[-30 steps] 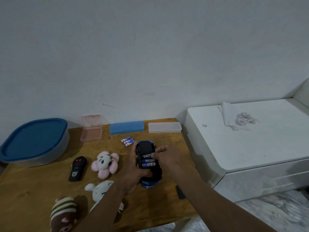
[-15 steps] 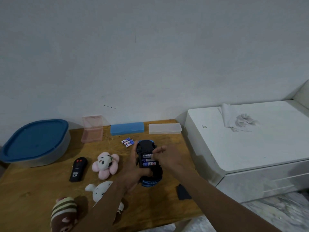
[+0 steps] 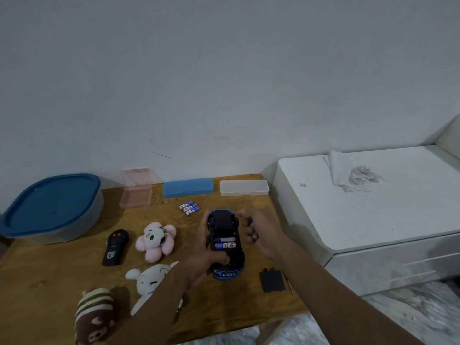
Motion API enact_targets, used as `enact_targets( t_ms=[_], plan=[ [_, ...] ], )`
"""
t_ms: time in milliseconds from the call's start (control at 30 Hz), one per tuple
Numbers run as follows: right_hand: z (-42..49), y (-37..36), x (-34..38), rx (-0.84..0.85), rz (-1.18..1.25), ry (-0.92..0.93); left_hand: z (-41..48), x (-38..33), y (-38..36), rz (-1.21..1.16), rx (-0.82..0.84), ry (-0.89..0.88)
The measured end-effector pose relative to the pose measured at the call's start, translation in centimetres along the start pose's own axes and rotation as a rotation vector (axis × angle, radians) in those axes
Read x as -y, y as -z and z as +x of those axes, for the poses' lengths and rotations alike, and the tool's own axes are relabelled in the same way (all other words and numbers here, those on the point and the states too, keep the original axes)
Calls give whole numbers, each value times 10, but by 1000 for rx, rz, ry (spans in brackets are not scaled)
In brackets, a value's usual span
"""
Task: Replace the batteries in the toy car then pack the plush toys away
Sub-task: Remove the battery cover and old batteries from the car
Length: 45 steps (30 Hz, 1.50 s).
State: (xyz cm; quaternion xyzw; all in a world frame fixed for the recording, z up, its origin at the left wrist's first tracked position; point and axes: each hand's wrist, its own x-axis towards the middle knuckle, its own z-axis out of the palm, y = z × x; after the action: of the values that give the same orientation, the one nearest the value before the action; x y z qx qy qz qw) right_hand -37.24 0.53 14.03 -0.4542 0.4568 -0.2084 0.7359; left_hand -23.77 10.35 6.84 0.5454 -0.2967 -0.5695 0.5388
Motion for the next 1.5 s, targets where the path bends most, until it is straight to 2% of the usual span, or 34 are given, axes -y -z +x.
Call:
enact_targets(
  t_ms=[67, 167, 267, 367, 633, 900, 1100, 1200, 1267, 1400, 1500],
  plan=[
    [-3, 1, 0, -6, -321, 75, -2, -2, -2, -13, 25, 16],
    [-2, 2, -5, 96, -938, 402, -5, -5, -2, -13, 58, 43],
    [0, 4, -8, 265, -1266, 544, -8, -8, -2, -6, 111, 73],
    [2, 4, -7, 324, -1429, 634, -11, -11, -1, -5, 144, 102],
    [2, 3, -2, 449, -1566, 754, -13, -12, 2, 2, 214, 152],
    [5, 9, -5, 478, -1473, 788, -11, -8, -5, -9, 228, 145],
    [1, 14, -11, 441, -1343, 768, -11, -5, -11, 11, 242, 135],
    [1, 19, -18, 370, -1247, 730, -12, -5, -9, 5, 219, 152],
    [0, 21, -22, 294, -1102, 654, -12, -9, -7, 11, 221, 144],
    [1, 21, -20, 16, -681, 472, -11, -15, -6, 15, 195, 118],
    [1, 14, -16, 20, -215, 248, -9, -11, -7, -16, 177, 106]
  ],
)
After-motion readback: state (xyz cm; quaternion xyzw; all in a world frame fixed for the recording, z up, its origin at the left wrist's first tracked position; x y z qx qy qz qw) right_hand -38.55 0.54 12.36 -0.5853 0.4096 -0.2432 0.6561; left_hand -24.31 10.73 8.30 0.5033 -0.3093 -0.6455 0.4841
